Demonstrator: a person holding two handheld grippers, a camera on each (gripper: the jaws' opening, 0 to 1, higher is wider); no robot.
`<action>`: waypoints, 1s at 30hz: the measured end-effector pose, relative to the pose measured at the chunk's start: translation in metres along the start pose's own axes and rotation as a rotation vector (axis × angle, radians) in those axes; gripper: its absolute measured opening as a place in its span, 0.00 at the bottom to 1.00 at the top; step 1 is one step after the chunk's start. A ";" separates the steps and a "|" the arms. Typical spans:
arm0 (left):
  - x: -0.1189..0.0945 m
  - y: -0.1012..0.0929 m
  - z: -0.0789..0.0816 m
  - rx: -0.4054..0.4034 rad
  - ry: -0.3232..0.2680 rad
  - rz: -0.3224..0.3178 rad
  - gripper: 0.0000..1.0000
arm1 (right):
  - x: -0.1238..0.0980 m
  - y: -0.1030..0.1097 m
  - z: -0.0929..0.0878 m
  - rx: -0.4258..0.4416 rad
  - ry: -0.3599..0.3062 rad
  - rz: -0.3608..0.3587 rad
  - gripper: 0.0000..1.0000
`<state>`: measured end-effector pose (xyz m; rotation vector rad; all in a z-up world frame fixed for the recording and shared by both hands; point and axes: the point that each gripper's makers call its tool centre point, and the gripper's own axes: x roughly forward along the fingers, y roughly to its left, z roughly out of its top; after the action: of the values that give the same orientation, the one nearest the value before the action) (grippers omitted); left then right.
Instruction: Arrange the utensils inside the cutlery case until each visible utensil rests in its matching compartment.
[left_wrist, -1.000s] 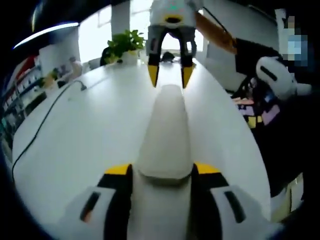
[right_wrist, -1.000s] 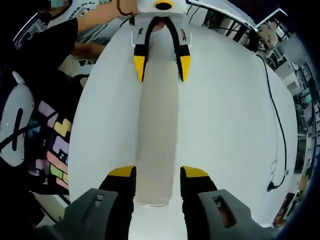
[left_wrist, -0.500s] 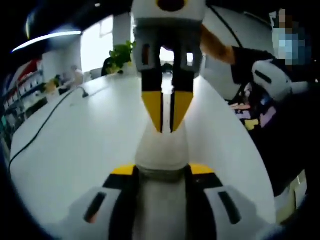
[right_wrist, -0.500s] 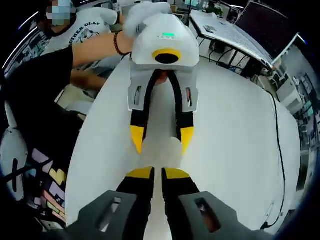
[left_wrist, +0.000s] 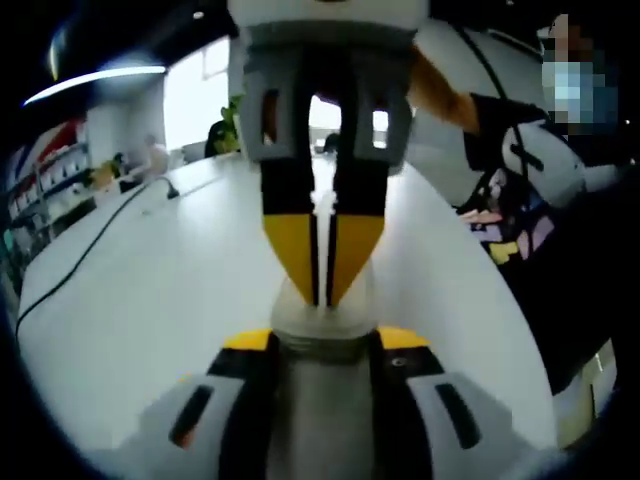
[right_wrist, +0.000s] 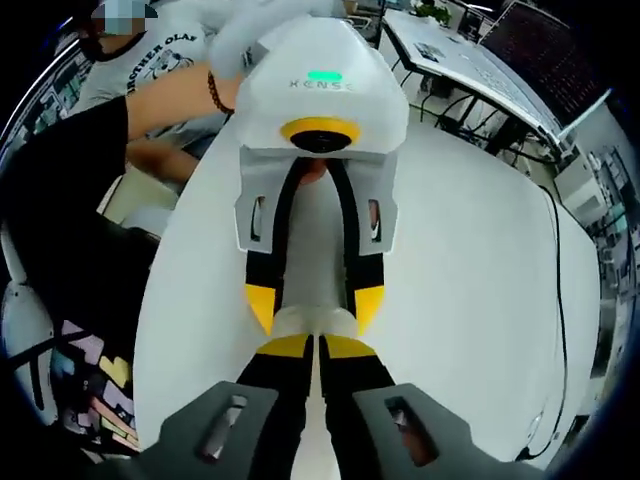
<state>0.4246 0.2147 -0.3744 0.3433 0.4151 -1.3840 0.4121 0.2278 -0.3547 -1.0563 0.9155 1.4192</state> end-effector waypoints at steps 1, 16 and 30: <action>0.000 0.000 0.000 0.000 0.001 0.000 0.39 | 0.000 -0.003 0.002 0.014 0.013 0.002 0.01; -0.004 0.000 -0.003 -0.004 -0.010 0.006 0.38 | 0.003 -0.004 0.004 0.062 0.037 0.036 0.00; -0.009 -0.005 -0.005 -0.012 -0.035 0.015 0.40 | 0.005 -0.011 0.004 0.088 0.086 0.013 0.00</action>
<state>0.4179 0.2239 -0.3751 0.3115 0.3910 -1.3703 0.4224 0.2345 -0.3581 -1.0534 1.0394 1.3397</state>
